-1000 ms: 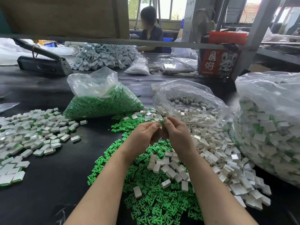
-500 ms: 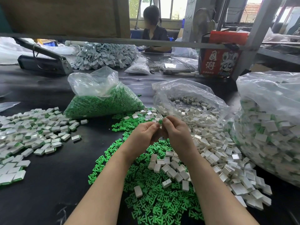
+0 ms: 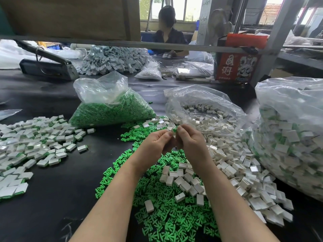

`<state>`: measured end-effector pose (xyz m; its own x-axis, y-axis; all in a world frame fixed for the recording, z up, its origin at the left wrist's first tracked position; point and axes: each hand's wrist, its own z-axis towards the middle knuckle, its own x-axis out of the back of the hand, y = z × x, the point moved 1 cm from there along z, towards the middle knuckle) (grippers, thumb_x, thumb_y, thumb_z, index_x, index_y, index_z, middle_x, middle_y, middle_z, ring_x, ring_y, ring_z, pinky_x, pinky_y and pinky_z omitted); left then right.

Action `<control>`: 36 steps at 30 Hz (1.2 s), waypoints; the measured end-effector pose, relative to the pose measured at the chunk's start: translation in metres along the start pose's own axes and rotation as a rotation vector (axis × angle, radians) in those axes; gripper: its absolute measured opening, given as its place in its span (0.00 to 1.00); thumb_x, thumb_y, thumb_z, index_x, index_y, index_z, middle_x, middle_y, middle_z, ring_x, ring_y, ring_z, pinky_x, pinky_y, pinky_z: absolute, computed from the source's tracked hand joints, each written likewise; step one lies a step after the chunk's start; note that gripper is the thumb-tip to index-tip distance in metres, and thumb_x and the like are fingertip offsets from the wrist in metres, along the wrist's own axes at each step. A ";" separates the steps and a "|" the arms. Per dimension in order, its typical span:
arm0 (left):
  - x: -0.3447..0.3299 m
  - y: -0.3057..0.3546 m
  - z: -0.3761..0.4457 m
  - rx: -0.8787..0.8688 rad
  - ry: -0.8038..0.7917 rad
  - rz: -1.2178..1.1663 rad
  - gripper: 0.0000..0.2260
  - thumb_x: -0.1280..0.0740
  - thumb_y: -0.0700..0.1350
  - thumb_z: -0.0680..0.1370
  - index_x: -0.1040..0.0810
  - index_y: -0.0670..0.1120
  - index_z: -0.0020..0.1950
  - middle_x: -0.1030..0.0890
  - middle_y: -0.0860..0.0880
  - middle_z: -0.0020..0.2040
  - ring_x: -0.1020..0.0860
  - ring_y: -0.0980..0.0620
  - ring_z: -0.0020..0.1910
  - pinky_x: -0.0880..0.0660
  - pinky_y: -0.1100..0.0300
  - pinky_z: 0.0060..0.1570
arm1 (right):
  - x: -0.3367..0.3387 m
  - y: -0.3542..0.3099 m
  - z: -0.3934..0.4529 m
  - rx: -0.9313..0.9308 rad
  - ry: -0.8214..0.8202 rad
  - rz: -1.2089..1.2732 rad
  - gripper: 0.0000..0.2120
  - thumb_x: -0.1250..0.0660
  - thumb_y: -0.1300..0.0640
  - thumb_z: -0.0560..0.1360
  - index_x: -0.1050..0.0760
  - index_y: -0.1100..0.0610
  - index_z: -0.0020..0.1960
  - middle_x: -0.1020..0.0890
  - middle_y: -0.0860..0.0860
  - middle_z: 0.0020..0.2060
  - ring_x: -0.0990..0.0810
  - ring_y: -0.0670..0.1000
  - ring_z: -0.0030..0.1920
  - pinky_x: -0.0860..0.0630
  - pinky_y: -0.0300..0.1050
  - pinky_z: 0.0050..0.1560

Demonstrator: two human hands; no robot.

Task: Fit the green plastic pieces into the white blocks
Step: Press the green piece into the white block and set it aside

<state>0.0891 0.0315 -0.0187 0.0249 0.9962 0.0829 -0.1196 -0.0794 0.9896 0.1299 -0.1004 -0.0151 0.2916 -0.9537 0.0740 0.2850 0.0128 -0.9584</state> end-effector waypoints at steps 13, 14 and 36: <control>0.005 0.003 -0.003 -0.027 -0.067 0.124 0.13 0.44 0.43 0.84 0.23 0.45 0.45 0.25 0.59 0.31 0.30 0.59 0.32 0.32 0.66 0.36 | 0.000 0.004 -0.001 0.002 -0.153 -0.204 0.15 0.44 0.61 0.82 0.28 0.55 0.38 0.29 0.46 0.28 0.33 0.48 0.31 0.36 0.48 0.34; 0.006 0.002 -0.002 -0.014 -0.069 0.149 0.13 0.43 0.44 0.84 0.23 0.42 0.46 0.26 0.58 0.31 0.30 0.57 0.33 0.32 0.64 0.38 | 0.000 0.005 -0.001 -0.006 -0.166 -0.221 0.16 0.45 0.61 0.82 0.28 0.54 0.37 0.29 0.45 0.28 0.33 0.48 0.31 0.36 0.49 0.34; 0.001 -0.006 -0.006 0.087 -0.130 0.171 0.12 0.45 0.44 0.84 0.26 0.38 0.51 0.33 0.51 0.33 0.36 0.55 0.32 0.37 0.63 0.33 | -0.001 0.009 -0.007 -0.058 -0.232 -0.348 0.21 0.47 0.57 0.83 0.33 0.55 0.31 0.34 0.46 0.23 0.39 0.46 0.25 0.42 0.49 0.32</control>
<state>0.0842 0.0332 -0.0254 0.1397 0.9557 0.2591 -0.0474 -0.2549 0.9658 0.1256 -0.1011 -0.0258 0.3871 -0.8050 0.4496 0.3533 -0.3210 -0.8787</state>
